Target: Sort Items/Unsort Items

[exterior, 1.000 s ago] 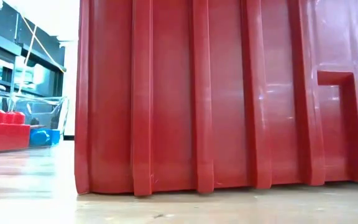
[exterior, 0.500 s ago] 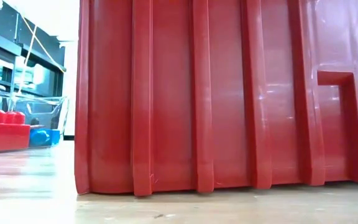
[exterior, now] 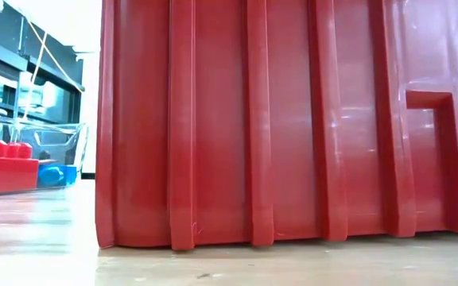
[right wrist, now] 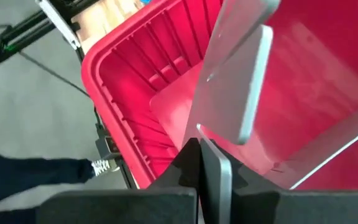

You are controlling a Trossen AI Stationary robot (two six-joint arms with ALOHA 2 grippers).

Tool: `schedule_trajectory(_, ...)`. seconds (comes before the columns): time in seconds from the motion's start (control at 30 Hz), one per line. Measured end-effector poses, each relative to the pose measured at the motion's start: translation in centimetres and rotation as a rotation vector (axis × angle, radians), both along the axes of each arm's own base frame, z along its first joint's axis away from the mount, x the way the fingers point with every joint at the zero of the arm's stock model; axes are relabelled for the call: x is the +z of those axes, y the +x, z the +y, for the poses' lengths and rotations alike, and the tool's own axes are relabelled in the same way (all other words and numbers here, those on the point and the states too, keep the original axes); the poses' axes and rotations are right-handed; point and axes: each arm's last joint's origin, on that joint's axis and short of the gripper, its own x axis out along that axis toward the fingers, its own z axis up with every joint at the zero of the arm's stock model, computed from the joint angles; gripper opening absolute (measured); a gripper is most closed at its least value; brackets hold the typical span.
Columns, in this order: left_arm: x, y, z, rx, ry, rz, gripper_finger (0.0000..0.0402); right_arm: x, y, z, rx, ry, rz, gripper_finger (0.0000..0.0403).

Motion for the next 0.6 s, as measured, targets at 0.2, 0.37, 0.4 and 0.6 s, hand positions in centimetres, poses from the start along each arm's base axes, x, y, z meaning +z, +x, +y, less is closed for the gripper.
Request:
schedule_trajectory(0.2,0.2,-0.2,-0.3,-0.136,-0.072,-0.095,0.0233,0.1,-0.2,0.2,0.057,-0.025,-0.001,0.0000)
schedule_trajectory(0.37,0.2,-0.4,-0.6,-0.206,-0.127,-0.142,0.0201,0.3,-0.3,0.1,0.075,-0.028,-0.008,0.0000)
schedule_trajectory(0.4,0.2,-0.4,-0.6,-0.222,-0.106,-0.146,0.0184,0.3,-0.4,0.1,0.065,-0.021,-0.008,0.0000)
schedule_trajectory(0.6,0.7,0.7,0.3,-0.288,0.091,-0.226,0.0018,0.9,-1.1,-0.1,-0.002,0.088,-0.011,0.0000)
